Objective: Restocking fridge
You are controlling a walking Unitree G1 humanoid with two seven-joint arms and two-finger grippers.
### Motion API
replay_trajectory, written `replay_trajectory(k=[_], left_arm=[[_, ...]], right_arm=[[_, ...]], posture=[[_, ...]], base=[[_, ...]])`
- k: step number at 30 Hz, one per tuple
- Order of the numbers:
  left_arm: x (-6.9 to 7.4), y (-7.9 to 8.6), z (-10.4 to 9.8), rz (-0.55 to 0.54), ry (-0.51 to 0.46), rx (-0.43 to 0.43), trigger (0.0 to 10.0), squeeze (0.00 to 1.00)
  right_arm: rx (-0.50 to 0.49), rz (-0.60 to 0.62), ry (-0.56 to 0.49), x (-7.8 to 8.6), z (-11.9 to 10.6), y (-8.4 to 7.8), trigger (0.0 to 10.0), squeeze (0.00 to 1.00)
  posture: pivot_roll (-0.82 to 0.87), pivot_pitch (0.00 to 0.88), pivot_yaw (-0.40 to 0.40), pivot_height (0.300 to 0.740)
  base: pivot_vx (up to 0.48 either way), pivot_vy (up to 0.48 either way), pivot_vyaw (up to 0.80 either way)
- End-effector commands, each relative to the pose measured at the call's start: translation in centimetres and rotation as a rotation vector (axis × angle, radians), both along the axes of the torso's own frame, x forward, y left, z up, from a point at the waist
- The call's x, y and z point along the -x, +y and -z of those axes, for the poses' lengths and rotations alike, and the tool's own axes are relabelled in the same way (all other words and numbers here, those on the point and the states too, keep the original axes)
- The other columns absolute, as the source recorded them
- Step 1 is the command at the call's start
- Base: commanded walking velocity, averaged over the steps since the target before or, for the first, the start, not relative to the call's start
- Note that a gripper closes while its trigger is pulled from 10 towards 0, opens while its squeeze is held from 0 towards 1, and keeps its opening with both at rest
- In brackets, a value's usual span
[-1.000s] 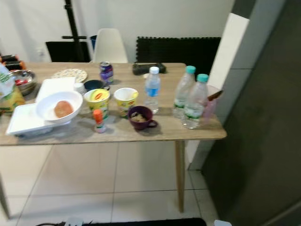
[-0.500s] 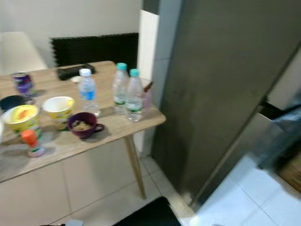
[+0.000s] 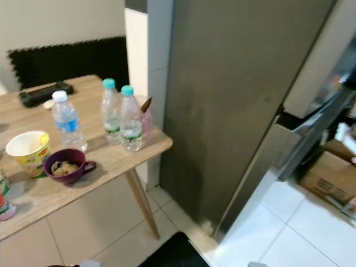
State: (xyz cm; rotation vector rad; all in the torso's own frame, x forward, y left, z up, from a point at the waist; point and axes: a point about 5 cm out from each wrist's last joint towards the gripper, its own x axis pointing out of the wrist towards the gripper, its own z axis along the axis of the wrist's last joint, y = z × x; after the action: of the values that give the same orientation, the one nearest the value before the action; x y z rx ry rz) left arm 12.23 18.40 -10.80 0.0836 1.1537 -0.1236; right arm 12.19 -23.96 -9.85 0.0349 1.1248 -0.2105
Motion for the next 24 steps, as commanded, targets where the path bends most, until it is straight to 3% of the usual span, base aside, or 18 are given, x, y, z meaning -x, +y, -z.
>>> replay_trajectory(k=[1,24], left_arm=[[-0.64,0.22,-0.23,0.017,-0.018,-0.014,10.0,0.00],[-0.75,0.50,-0.30,-0.012,-0.020,0.004,10.0,0.00]], right_arm=[[0.010,-0.006,0.016,0.35,0.04,-0.30,10.0,0.00],[0.014,-0.049,0.029,0.50,0.14,-0.09,10.0,0.00]], posture=[[-0.03,0.016,-0.021,0.740],[-0.03,0.011,-0.020,0.740]], base=[[0.000,0.000,-0.76],[0.000,0.000,-0.76]])
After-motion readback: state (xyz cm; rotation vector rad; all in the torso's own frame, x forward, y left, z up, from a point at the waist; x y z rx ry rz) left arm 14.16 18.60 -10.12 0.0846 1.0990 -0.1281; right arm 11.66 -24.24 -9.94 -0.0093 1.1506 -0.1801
